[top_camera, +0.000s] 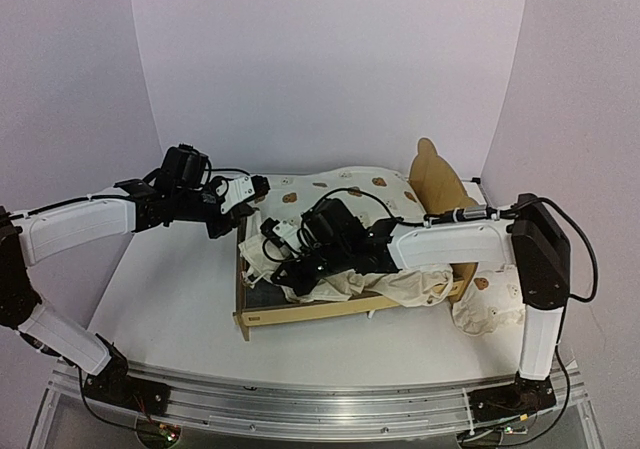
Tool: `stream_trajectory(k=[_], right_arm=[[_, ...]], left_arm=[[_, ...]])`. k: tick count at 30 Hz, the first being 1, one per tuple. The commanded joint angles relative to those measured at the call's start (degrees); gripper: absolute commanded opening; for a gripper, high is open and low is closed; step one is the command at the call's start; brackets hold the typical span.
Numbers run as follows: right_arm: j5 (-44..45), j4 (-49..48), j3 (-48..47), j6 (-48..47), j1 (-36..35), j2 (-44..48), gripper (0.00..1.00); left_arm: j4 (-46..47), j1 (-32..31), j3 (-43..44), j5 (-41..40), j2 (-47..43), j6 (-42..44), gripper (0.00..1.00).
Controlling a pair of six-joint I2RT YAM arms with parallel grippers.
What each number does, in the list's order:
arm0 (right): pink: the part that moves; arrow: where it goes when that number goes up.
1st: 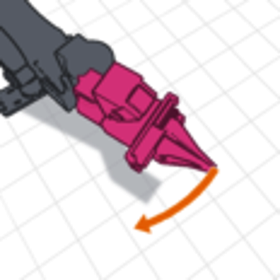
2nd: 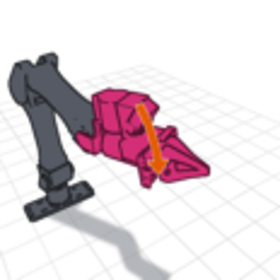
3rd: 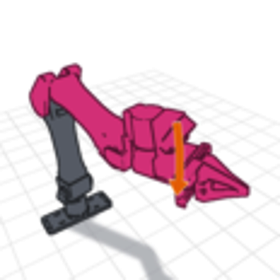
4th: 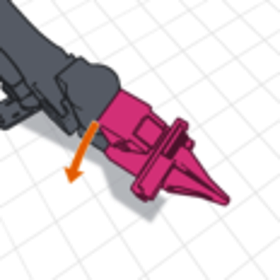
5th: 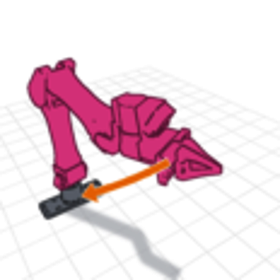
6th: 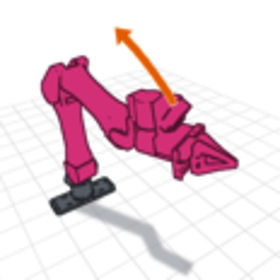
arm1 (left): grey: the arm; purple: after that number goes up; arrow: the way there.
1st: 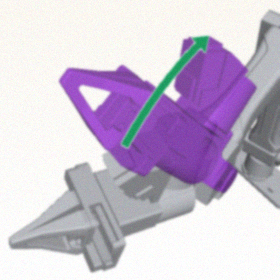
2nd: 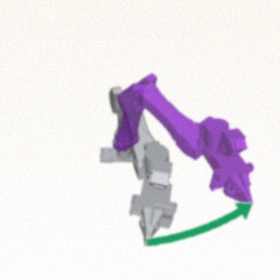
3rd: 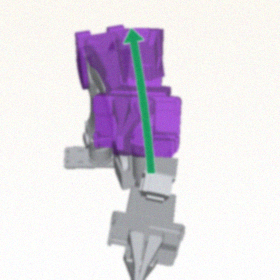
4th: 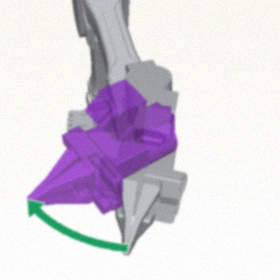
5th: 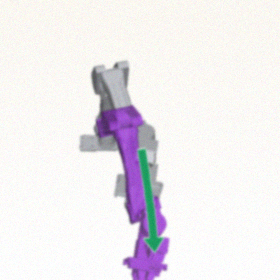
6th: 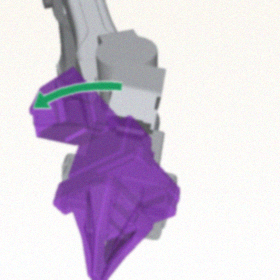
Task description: Set up the pet bed
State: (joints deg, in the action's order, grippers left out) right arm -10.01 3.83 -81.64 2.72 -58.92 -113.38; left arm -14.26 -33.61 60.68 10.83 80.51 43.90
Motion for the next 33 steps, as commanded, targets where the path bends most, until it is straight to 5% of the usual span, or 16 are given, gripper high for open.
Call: stream_trajectory(k=[1,10,17,26,33], right_arm=[[3.7,-3.4,0.3,-3.4,-0.3,2.3,0.00],[-5.1,1.1,5.1,-3.4,-0.7,3.9,0.00],[-3.4,6.9,5.1,1.9,-0.6,4.4,0.01],[0.7,13.5,-0.8,1.1,-0.7,8.4,0.38],[4.0,16.1,1.9,0.6,-1.7,16.1,0.50]], left_arm=[[1.8,-0.1,0.0,0.9,-2.2,-0.4,0.00],[1.5,-0.1,-0.4,0.4,-2.3,0.0,0.00],[1.8,-0.1,-0.3,0.6,-2.1,0.0,0.00],[-4.1,-0.1,0.8,4.8,-2.8,-5.6,0.00],[-10.8,-0.3,1.1,14.0,-3.3,-12.7,0.00]])
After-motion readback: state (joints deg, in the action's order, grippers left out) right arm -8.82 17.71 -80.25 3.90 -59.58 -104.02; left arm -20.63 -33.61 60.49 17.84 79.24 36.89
